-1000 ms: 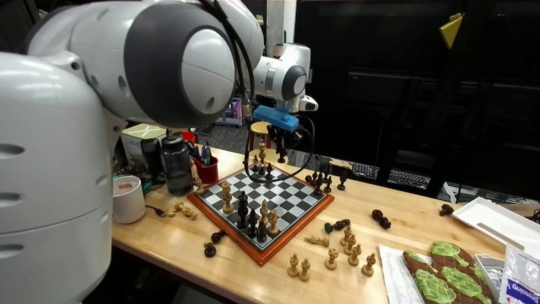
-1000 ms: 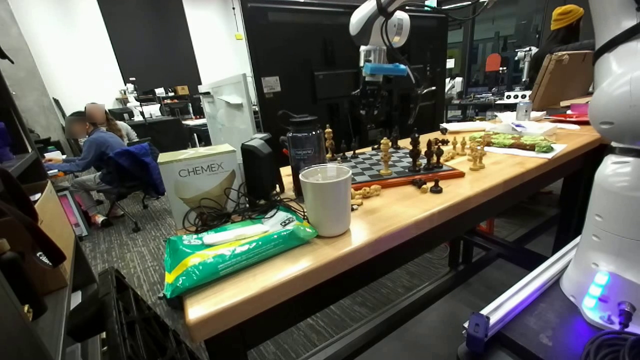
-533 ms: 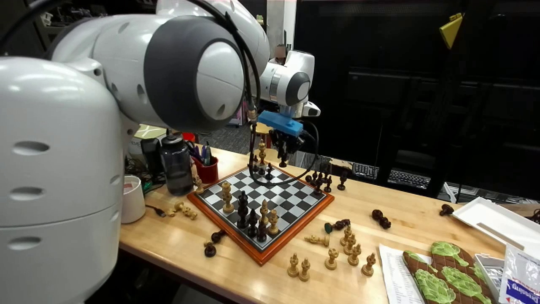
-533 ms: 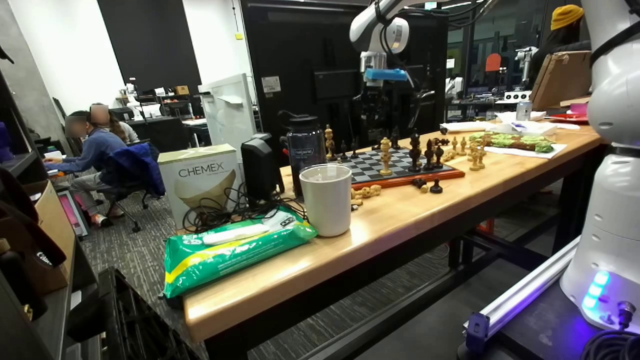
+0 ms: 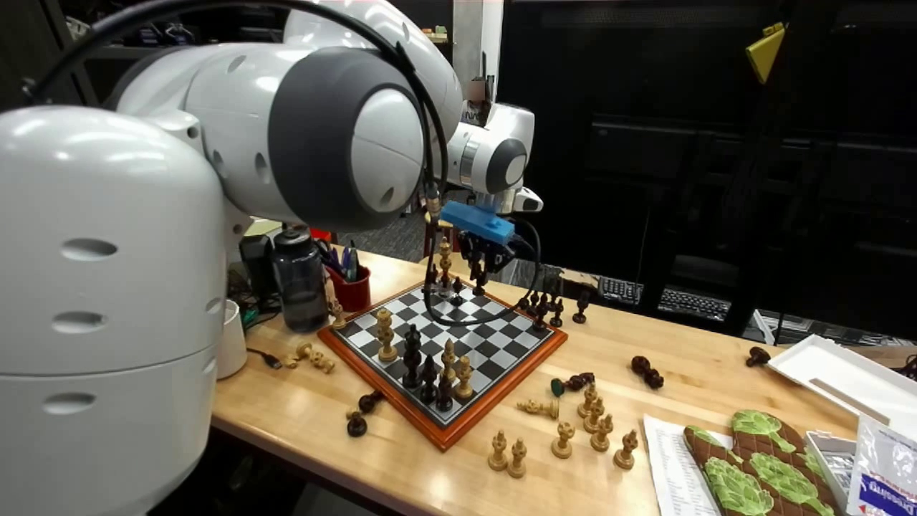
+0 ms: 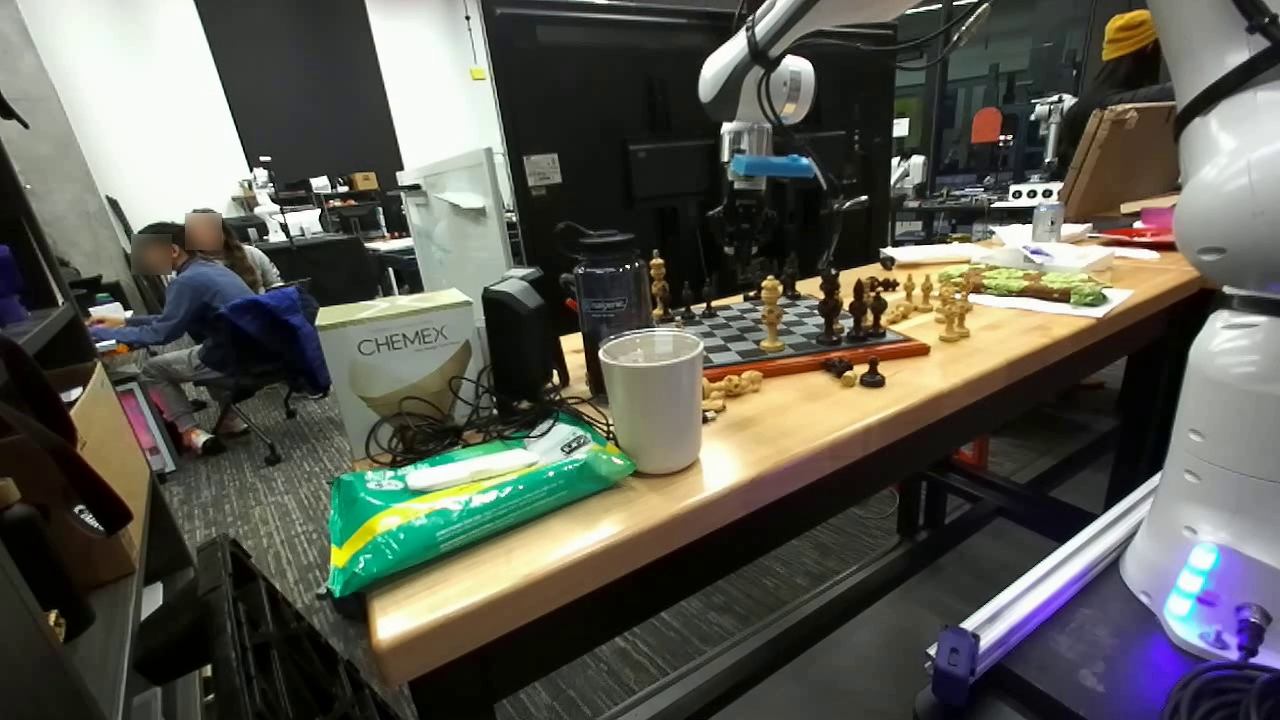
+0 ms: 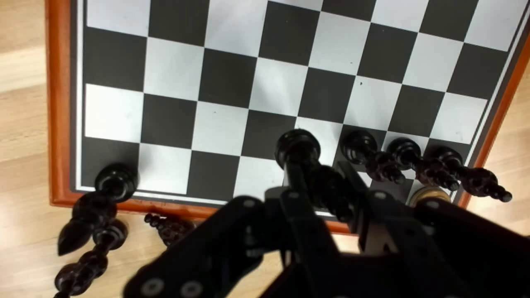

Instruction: Move the black chess piece forwards on the chess board

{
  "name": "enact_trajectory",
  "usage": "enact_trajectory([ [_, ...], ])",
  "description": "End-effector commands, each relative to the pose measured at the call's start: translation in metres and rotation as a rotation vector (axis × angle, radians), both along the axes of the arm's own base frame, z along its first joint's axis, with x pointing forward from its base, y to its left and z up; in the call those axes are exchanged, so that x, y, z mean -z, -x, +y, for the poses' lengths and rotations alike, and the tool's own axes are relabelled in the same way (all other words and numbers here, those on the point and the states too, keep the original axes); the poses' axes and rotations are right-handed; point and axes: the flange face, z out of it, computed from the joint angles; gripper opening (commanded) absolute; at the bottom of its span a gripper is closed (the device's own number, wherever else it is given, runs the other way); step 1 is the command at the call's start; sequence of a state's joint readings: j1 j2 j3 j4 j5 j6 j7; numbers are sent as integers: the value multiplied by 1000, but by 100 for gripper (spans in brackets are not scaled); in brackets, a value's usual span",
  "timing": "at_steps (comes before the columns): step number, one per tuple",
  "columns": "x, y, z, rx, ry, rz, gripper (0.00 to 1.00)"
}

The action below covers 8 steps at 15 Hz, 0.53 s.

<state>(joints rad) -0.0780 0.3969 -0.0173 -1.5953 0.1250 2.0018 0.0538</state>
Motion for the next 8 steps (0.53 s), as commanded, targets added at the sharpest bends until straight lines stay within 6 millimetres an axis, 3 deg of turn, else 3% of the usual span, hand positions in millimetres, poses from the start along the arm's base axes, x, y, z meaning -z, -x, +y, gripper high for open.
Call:
enact_trajectory([
  [1,6,-2,-2,-10,-36,-1,6],
  [8,20,-5,-2,-15,-63,1,6],
])
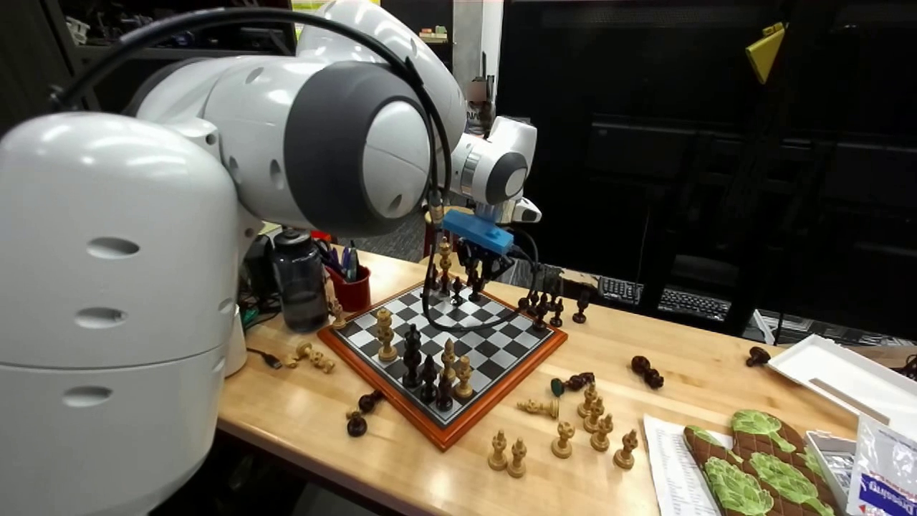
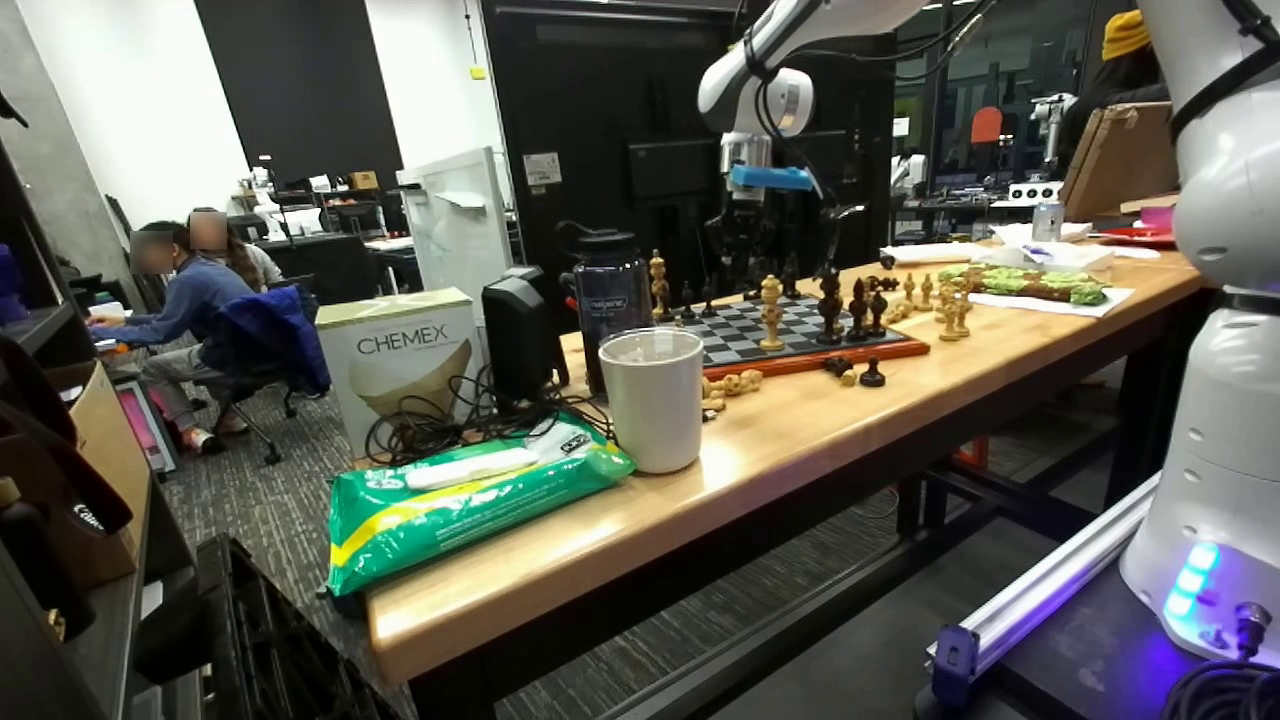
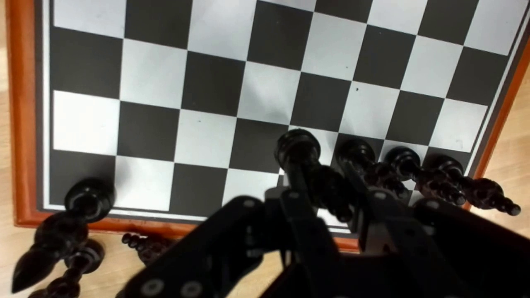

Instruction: Move the black chess piece forwards on the chess board

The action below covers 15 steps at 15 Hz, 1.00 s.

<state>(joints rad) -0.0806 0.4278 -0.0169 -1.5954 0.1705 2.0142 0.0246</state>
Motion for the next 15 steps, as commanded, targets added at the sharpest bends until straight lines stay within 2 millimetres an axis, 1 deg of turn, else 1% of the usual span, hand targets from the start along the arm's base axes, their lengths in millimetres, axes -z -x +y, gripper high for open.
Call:
enact_trajectory([
  [1,2,-2,-3,-8,-19,-10,6],
  [15,21,-4,-16,3,-24,-9,6],
])
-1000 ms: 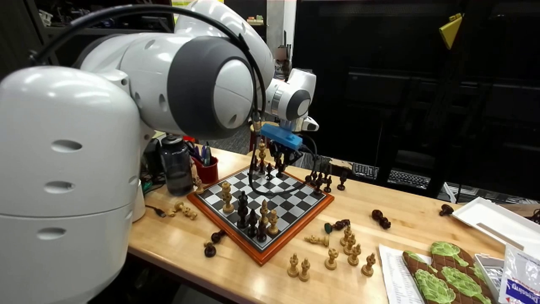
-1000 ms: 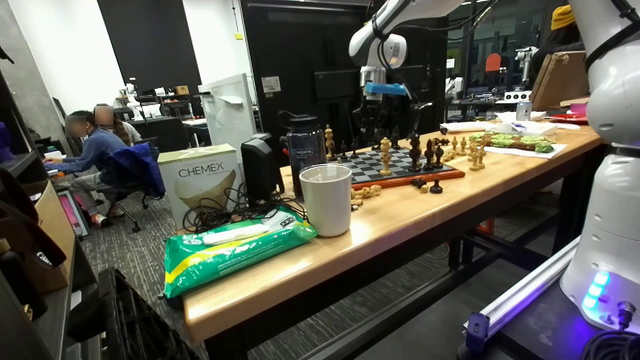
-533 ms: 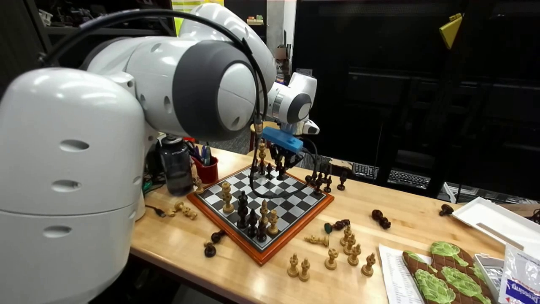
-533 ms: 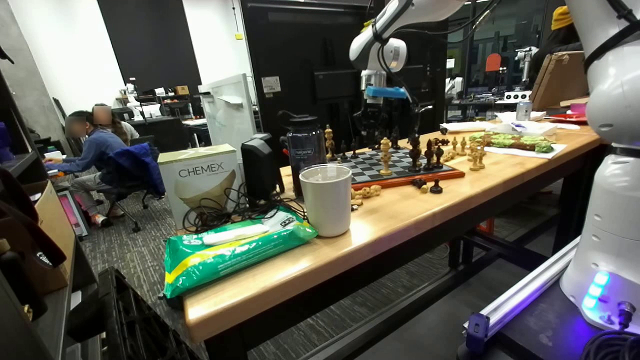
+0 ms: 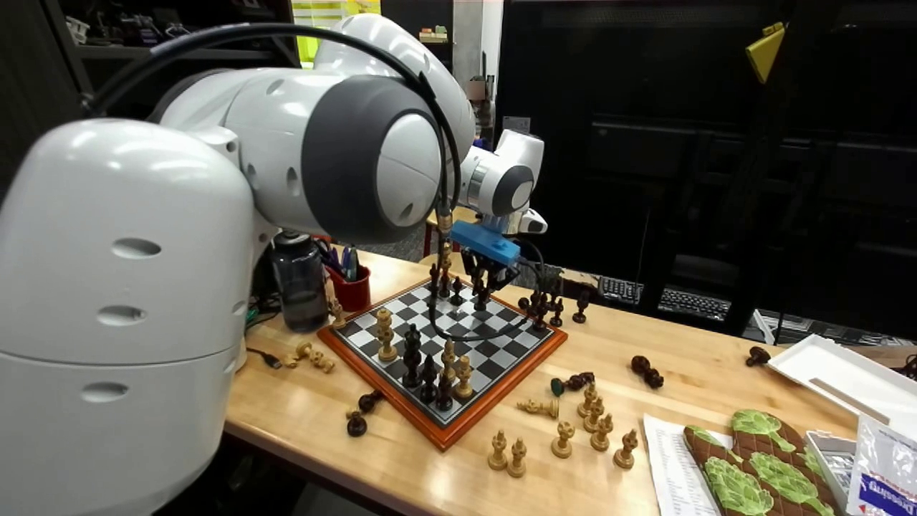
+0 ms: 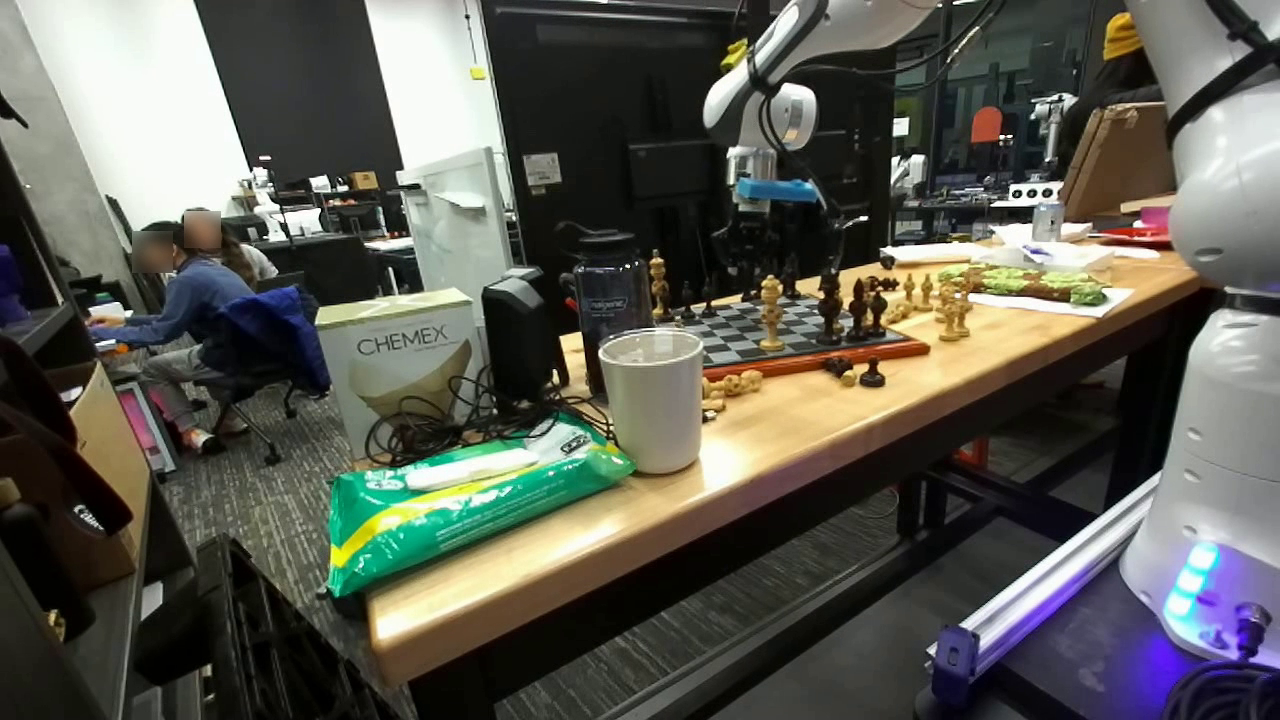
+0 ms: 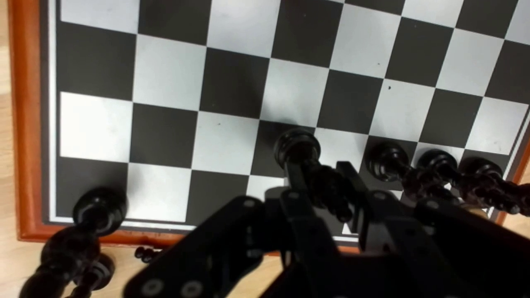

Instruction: Move the black chess piece forwards on the chess board

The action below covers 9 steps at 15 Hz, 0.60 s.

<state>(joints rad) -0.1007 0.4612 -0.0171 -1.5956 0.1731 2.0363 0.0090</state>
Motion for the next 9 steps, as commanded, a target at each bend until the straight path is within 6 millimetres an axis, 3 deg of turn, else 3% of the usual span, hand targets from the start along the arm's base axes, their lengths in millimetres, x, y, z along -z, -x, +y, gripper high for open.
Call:
enact_trajectory([
  [1,2,-2,-3,-6,-24,-20,6],
  [9,9,-6,-5,1,-20,-43,6],
])
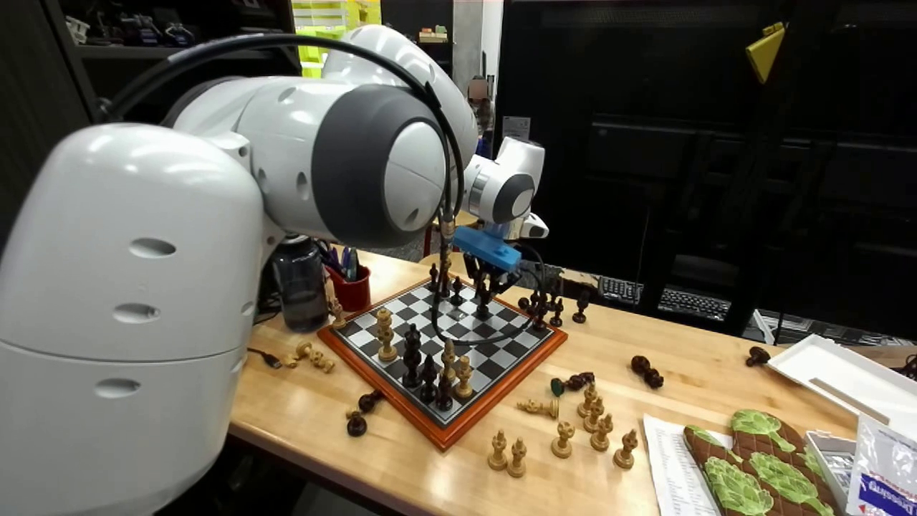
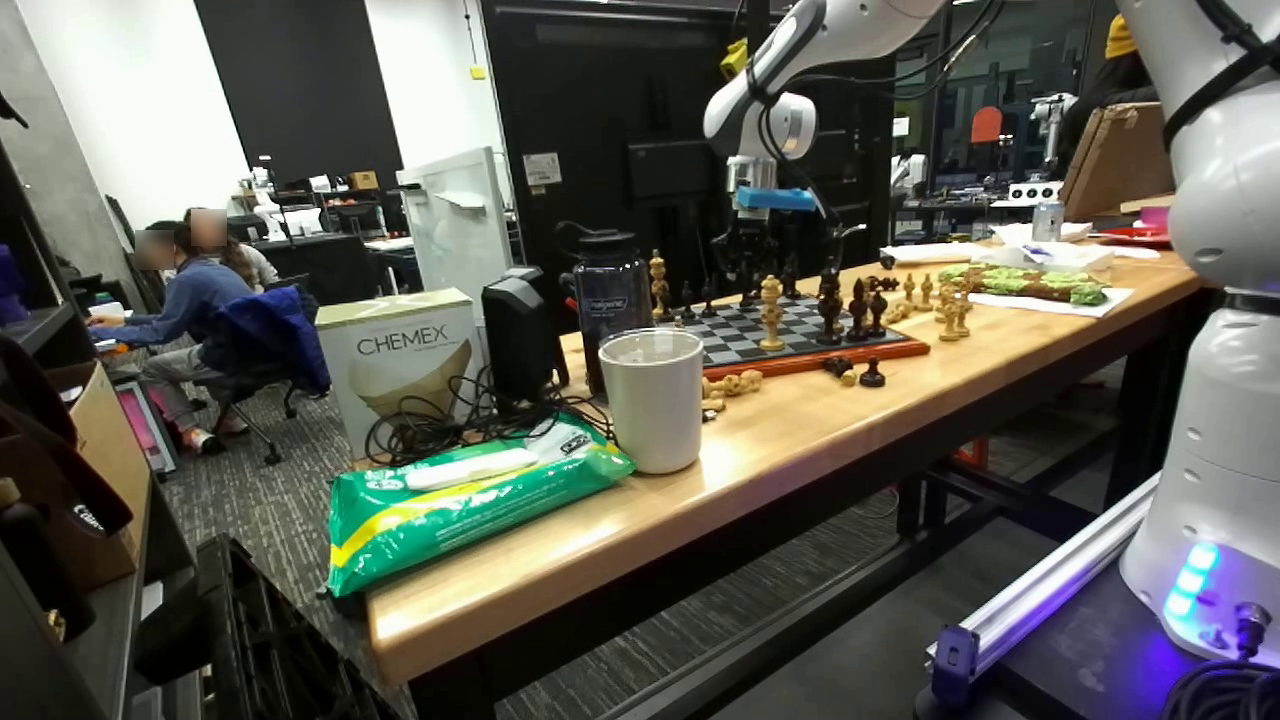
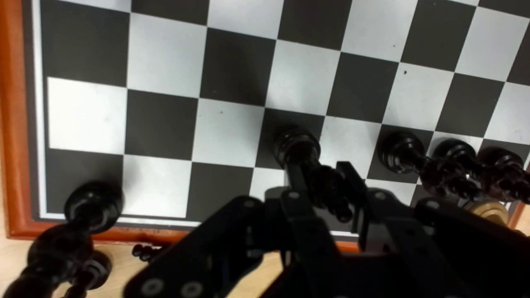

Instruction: Move the black chess piece forwards on the chess board

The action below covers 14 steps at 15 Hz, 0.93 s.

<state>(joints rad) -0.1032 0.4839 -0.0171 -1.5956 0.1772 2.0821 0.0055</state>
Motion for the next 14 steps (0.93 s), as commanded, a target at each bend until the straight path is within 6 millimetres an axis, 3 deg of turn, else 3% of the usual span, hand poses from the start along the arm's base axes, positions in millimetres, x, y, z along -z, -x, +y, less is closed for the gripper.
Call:
enact_trajectory([
  [1,-3,-1,-2,-7,-22,-21,6],
  [5,-3,-1,-2,-6,-19,-22,6],
  [6,-4,0,-1,-5,-19,-22,50],
  [8,-5,0,0,-4,-21,-25,55],
  [14,-11,1,1,-1,-15,-27,93],
])
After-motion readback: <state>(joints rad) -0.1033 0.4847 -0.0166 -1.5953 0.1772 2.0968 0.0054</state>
